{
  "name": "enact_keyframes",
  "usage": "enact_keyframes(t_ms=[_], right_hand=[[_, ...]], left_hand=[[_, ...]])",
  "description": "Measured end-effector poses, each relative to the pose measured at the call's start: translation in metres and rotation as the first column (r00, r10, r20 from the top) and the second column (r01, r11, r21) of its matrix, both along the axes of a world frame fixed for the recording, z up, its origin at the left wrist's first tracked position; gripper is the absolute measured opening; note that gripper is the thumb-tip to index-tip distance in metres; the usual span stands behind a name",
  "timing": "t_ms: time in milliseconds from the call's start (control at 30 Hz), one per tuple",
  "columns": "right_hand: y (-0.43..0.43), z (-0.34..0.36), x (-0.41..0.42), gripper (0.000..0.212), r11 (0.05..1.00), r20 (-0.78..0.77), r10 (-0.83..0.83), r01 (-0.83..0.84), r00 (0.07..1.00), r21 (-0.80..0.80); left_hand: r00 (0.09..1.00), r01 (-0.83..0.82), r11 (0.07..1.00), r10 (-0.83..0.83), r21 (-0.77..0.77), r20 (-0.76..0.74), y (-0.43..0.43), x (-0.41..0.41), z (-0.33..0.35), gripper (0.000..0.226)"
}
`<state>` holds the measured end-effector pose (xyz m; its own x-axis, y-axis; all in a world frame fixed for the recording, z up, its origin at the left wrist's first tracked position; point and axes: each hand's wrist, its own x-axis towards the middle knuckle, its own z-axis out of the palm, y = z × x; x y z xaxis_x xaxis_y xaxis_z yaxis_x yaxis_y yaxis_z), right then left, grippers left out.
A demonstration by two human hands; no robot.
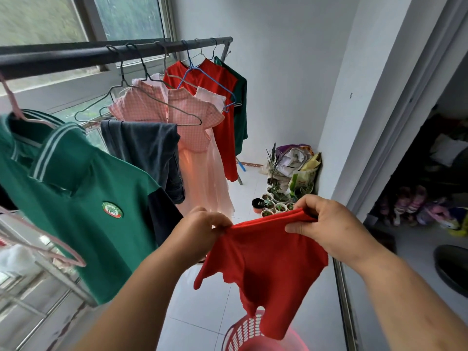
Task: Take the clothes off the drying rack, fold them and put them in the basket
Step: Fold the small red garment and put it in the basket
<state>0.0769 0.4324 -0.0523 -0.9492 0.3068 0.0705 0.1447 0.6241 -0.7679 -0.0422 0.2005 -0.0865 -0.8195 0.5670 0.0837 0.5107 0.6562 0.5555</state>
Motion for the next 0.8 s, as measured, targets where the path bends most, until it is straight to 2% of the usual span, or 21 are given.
enact_keyframes(t_ms=[133,267,500,700,800], right_hand=[[-0.001,-0.001,0.002,0.023,1.000,0.004,-0.008,0.008,1.000,-0.014],[0.001,-0.001,0.005,0.022,1.000,0.017,0.009,-0.008,1.000,-0.022],[0.001,-0.012,0.006,0.025,1.000,0.043,0.005,-0.005,0.999,-0.019],[0.000,-0.021,0.010,0.025,1.000,0.094,0.009,-0.007,0.995,-0.016],[0.004,-0.027,0.015,0.025,0.999,0.112,-0.010,0.015,0.994,-0.046]], left_hand=[[0.995,0.060,0.994,-0.068,-0.095,-0.079,0.002,0.002,0.007,0.019],[0.992,0.109,0.990,-0.114,-0.089,-0.053,-0.002,0.003,0.009,0.021],[0.990,0.122,0.971,-0.134,-0.203,-0.046,0.002,0.005,0.009,0.024],[0.985,0.127,0.971,-0.099,-0.203,0.142,0.012,0.008,-0.005,0.036],[0.979,0.176,0.971,-0.155,-0.160,0.136,0.016,0.008,-0.015,0.040]])
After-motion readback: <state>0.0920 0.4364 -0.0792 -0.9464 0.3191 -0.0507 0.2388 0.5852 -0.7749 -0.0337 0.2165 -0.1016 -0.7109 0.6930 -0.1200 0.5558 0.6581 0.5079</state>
